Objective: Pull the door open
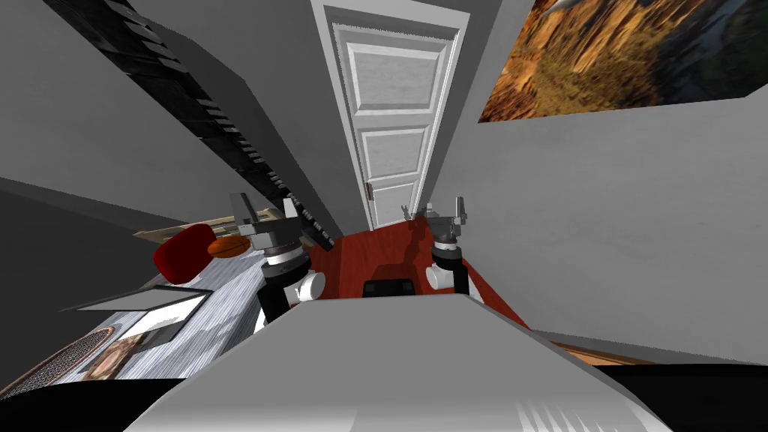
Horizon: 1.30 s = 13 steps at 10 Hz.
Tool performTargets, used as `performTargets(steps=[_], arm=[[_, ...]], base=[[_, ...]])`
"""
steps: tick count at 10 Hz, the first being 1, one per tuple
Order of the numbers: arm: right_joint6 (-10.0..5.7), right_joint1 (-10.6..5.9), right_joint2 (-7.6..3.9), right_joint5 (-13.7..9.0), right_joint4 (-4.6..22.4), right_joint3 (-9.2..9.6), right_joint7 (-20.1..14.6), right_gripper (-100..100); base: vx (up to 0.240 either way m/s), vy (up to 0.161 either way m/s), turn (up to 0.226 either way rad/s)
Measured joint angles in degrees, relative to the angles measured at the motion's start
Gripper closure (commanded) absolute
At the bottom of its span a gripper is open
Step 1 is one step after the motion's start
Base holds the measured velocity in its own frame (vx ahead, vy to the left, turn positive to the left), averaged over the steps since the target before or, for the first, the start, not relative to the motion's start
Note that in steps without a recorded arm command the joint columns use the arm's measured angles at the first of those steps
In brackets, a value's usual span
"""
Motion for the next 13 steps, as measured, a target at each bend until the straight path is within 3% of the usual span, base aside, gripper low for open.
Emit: performTargets(steps=[13], arm=[[-3.83,-6.02,-5.68,-8.6,13.7,9.16,-13.14,-100]], base=[[0.097,0.069,-0.006]])
